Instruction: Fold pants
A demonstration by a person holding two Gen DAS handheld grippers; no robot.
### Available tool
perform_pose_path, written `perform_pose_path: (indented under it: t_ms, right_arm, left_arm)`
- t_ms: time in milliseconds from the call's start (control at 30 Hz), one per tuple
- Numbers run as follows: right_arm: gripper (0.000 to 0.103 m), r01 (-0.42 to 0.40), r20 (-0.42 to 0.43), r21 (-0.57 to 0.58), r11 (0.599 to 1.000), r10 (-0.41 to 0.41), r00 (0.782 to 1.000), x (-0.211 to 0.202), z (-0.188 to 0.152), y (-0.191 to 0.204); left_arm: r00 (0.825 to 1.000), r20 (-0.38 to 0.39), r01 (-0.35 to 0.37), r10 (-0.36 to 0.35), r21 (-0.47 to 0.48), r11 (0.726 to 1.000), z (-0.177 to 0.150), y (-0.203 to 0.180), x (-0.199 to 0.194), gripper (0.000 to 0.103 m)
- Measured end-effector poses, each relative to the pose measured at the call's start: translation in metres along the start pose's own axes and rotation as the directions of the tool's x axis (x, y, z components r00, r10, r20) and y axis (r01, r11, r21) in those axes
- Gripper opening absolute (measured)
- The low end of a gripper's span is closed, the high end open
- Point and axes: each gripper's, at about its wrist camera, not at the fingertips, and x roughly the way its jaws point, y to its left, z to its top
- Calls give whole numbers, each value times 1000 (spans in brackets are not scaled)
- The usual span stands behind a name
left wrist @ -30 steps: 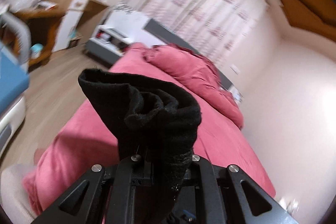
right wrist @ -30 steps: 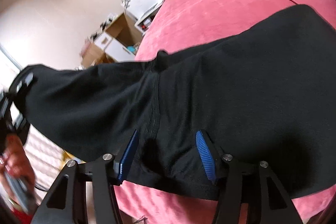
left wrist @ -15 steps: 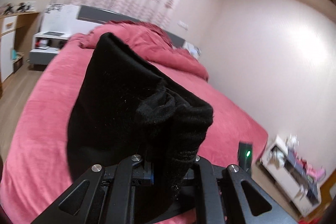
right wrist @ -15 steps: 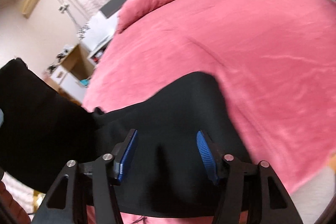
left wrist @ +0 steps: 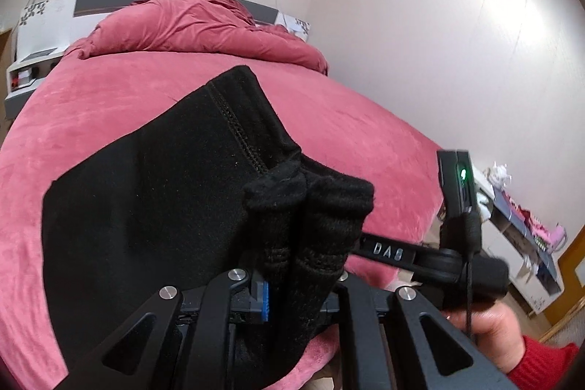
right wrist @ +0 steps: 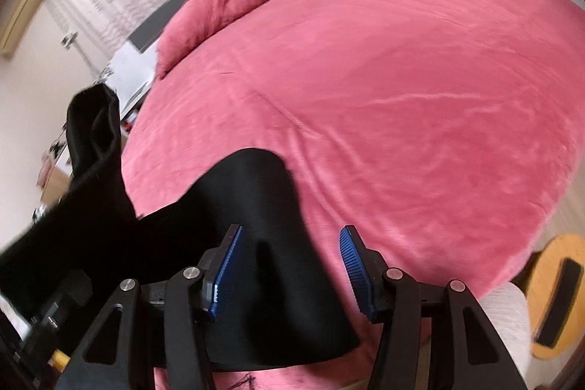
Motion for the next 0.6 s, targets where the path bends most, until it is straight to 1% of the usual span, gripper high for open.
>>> perform_pose_path:
  t_ms: [133,167,200,300,367,400,433,467,533,600]
  right_arm:
    - [56,27,4,71,997,-27,1000,-2,4,-19]
    - [56,33,5,80,996,-33,999,-3,4,-21]
    - [56,37,7,87,996,-37,999,-5,4,-24]
    - [56,46,9,92,995,-47,999,-8,4,-27]
    - [56,48,5,92,995,-48,999,-10,3,-29]
    - [56,46,1,94,994,-47,999,-10,2,-29]
    - [56,45,-1,97,994,-45,999,-8,2,-28]
    - [56,43,-3,100,994,-42,999,-8,1,-28]
    - [56,35,-2,100,994,-35,999,-8,0,-25]
    - [56,33,6,92,995,-34,999,-10,0,-23]
  left_arm:
    - [999,-38,-4,5,27,1000,-5,-6,20,13]
    - [999,-53,-7,9,33,999,0,-4,33,13]
    - [998,-64,-13,15,40,999,-1,-8,39,13]
    - [994,-96,-44,49,60,997,-10,-14,54,14]
    - [989,-123,-70,79,75,995,-21,-21,65,18]
    - [986,-141,-79,90,81,994,-27,-26,71,23]
    - [983,-159,-81,94,86,993,-31,-29,77,31]
    - [980,-175,-79,95,98,992,-36,-34,82,35]
    - [980,-173,-70,95,145,987,-41,-46,83,45]
    - [985,-158,-36,70,206,978,-45,-59,76,49]
